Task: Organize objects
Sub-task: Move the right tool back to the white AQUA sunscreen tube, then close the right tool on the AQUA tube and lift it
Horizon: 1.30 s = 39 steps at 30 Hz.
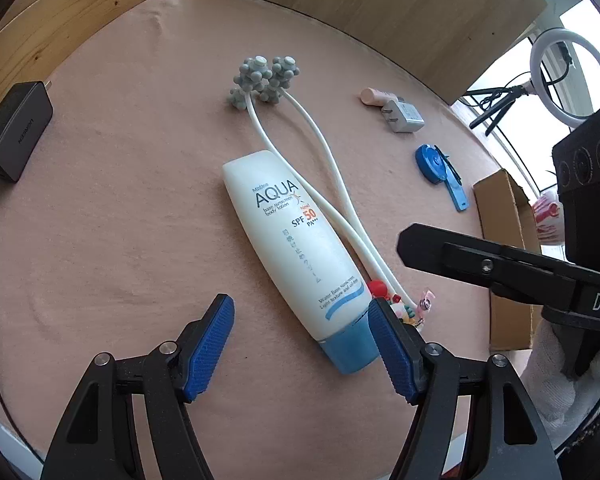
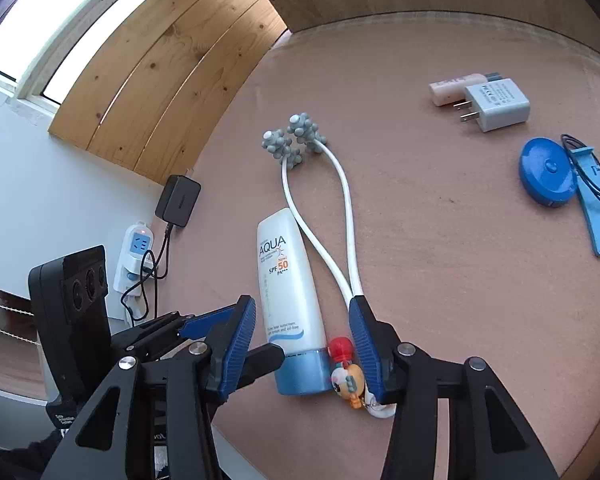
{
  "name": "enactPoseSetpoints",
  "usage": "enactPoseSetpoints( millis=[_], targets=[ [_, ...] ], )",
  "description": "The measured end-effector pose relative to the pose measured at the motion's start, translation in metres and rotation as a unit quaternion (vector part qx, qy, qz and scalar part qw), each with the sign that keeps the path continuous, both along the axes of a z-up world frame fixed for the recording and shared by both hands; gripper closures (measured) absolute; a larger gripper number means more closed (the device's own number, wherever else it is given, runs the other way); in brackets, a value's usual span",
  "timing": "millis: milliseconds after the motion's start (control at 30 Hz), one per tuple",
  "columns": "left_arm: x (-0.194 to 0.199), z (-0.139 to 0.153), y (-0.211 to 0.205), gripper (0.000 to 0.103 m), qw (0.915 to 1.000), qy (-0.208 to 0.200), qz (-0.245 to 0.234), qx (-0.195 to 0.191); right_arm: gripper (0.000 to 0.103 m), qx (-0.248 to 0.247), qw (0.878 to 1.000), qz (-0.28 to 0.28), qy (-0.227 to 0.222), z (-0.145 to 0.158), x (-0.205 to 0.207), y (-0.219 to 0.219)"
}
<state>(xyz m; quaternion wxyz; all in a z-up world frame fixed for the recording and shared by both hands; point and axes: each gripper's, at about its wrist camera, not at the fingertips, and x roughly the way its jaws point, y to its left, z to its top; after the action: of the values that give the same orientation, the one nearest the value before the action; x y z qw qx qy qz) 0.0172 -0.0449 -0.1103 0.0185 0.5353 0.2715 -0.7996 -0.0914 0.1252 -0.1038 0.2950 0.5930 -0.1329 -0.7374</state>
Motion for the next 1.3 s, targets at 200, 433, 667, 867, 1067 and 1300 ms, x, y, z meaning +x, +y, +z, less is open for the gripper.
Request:
enactPoseSetpoints(
  millis=[200, 433, 667, 867, 1067, 1300],
  targets=[
    [-0.004, -0.001, 0.005, 0.031, 0.9996, 0.009, -0.015, 0.02, 0.065, 0.003, 0.999, 0.025, -0.029, -0.011, -0.008, -0.022],
    [-0.01, -0.007, 0.005, 0.035, 0.9989, 0.006, -0.018, 0.044, 0.065, 0.014, 0.998, 0.03, -0.054, -0.013, -0.013, -0.031],
    [-0.015, -0.012, 0.005, 0.039, 0.998, 0.008, -0.028, 0.056, 0.066, 0.01, 0.997, 0.035, -0.066, -0.023, -0.011, -0.032],
    [-0.016, -0.015, 0.002, 0.043, 0.9977, 0.01, -0.022, 0.063, 0.066, 0.001, 0.997, 0.028, -0.068, -0.025, -0.01, -0.032],
    [-0.014, -0.014, -0.001, 0.045, 0.9976, 0.014, -0.018, 0.065, 0.07, -0.023, 0.997, 0.022, -0.076, -0.023, -0.007, -0.03],
    [-0.011, 0.002, 0.0, 0.046, 0.9974, 0.03, -0.016, 0.064, 0.071, -0.05, 0.996, 0.009, -0.068, -0.011, -0.004, -0.024]
  ],
)
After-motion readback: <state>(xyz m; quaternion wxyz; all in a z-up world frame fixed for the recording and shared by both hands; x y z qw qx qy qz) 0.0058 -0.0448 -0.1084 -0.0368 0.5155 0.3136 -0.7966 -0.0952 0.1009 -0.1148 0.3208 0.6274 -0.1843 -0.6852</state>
